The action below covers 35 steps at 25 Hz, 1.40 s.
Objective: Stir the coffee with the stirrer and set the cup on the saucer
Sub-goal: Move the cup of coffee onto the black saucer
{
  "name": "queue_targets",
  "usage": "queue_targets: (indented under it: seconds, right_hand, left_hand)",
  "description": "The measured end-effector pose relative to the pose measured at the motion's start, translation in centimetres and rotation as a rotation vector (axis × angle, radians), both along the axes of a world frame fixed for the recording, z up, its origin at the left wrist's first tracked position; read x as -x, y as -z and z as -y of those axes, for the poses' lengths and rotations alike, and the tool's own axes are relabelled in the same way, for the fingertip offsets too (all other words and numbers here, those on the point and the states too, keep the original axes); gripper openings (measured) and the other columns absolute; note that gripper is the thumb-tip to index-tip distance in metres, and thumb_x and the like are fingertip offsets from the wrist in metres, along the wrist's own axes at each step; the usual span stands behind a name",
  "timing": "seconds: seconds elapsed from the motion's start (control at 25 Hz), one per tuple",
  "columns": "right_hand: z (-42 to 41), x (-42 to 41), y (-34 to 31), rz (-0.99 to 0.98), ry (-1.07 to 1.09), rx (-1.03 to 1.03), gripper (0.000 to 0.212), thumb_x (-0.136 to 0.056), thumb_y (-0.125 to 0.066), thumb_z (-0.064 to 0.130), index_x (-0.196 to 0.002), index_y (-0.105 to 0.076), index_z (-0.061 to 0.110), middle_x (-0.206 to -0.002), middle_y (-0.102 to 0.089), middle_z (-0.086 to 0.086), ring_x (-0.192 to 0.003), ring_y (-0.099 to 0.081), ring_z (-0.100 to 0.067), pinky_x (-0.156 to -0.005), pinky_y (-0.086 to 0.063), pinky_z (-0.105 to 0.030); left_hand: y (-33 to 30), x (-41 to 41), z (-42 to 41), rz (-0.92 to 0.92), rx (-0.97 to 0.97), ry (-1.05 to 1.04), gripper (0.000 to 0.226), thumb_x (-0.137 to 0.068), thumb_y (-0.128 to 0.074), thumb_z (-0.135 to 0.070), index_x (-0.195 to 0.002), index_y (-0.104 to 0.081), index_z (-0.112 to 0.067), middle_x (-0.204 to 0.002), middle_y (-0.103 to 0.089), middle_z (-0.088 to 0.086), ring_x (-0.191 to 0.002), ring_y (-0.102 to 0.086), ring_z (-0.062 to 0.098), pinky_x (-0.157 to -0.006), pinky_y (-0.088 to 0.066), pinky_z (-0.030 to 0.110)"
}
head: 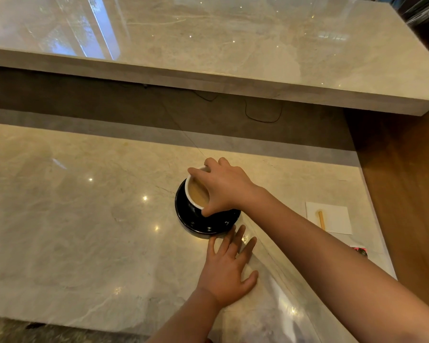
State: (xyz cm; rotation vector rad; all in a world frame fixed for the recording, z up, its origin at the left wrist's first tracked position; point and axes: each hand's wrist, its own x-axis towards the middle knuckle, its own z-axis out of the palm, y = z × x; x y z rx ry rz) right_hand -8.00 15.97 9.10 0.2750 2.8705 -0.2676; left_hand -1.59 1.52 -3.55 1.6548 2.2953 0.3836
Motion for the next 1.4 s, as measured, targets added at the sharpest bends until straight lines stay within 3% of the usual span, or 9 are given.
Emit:
queue_targets:
  seconds: [0.2, 0.36, 0.76, 0.92, 1.16, 1.4]
  right_hand:
    - [0.9, 0.6, 0.4, -0.008, -0.009, 0.015, 0.092, -0.060, -0.073, 0.050, -0.136, -0.027, 0.027, -0.130, -0.040, -0.012, -0.112, -0.038, -0.032, -0.075, -0.041, -0.040]
    - [1.1, 0.7, 0.6, 0.006, -0.010, 0.006, 0.093, -0.061, -0.073, 0.052, -0.137, -0.026, 0.027, -0.131, -0.040, -0.012, -0.113, -0.038, -0.032, -0.076, -0.043, -0.040]
    - [0.5, -0.3, 0.3, 0.058, 0.016, -0.001, 0.096, -0.063, -0.072, 0.051, -0.140, -0.019, 0.029, -0.138, -0.034, -0.012, -0.119, -0.033, -0.032, -0.082, -0.043, -0.042]
    - [0.5, -0.6, 0.3, 0.046, 0.028, 0.009, 0.096, -0.064, -0.071, 0.052, -0.140, -0.019, 0.028, -0.137, -0.035, -0.012, -0.119, -0.034, -0.032, -0.083, -0.043, -0.043]
    - [0.9, -0.9, 0.6, 0.017, 0.039, 0.001, 0.096, -0.062, -0.071, 0.053, -0.140, -0.021, 0.027, -0.132, -0.039, -0.012, -0.115, -0.037, -0.032, -0.075, -0.043, -0.039]
    - [0.8, -0.8, 0.6, 0.033, 0.037, 0.007, 0.097, -0.063, -0.070, 0.055, -0.140, -0.019, 0.027, -0.135, -0.039, -0.011, -0.118, -0.037, -0.032, -0.079, -0.044, -0.041]
  left_hand:
    - [0.0, -0.1, 0.0, -0.013, -0.035, -0.008, 0.063, -0.087, -0.038, -0.057, -0.142, -0.030, -0.027, -0.151, -0.031, 0.007, -0.141, -0.010, 0.023, -0.109, -0.010, 0.061]
    - [-0.1, 0.0, 0.1, -0.023, -0.048, -0.005, 0.062, -0.086, -0.038, -0.057, -0.139, -0.038, -0.025, -0.147, -0.038, 0.008, -0.139, -0.020, 0.026, -0.105, -0.019, 0.063]
    - [0.1, 0.0, 0.1, 0.006, -0.030, -0.009, 0.065, -0.089, -0.031, -0.059, -0.146, -0.017, -0.031, -0.156, -0.015, 0.005, -0.141, 0.008, 0.017, -0.111, -0.001, 0.057]
    - [0.1, 0.0, 0.1, 0.013, -0.042, -0.014, 0.064, -0.089, -0.033, -0.058, -0.145, -0.020, -0.030, -0.155, -0.020, 0.006, -0.141, 0.004, 0.019, -0.111, 0.000, 0.057]
    - [-0.1, -0.1, 0.1, -0.029, -0.071, -0.002, 0.062, -0.087, -0.040, -0.056, -0.141, -0.034, -0.025, -0.146, -0.039, 0.010, -0.139, -0.021, 0.026, -0.104, -0.008, 0.052]
    - [-0.1, 0.0, 0.1, -0.032, -0.068, -0.018, 0.063, -0.088, -0.035, -0.058, -0.143, -0.029, -0.027, -0.150, -0.031, 0.009, -0.141, -0.012, 0.024, -0.111, -0.003, 0.059]
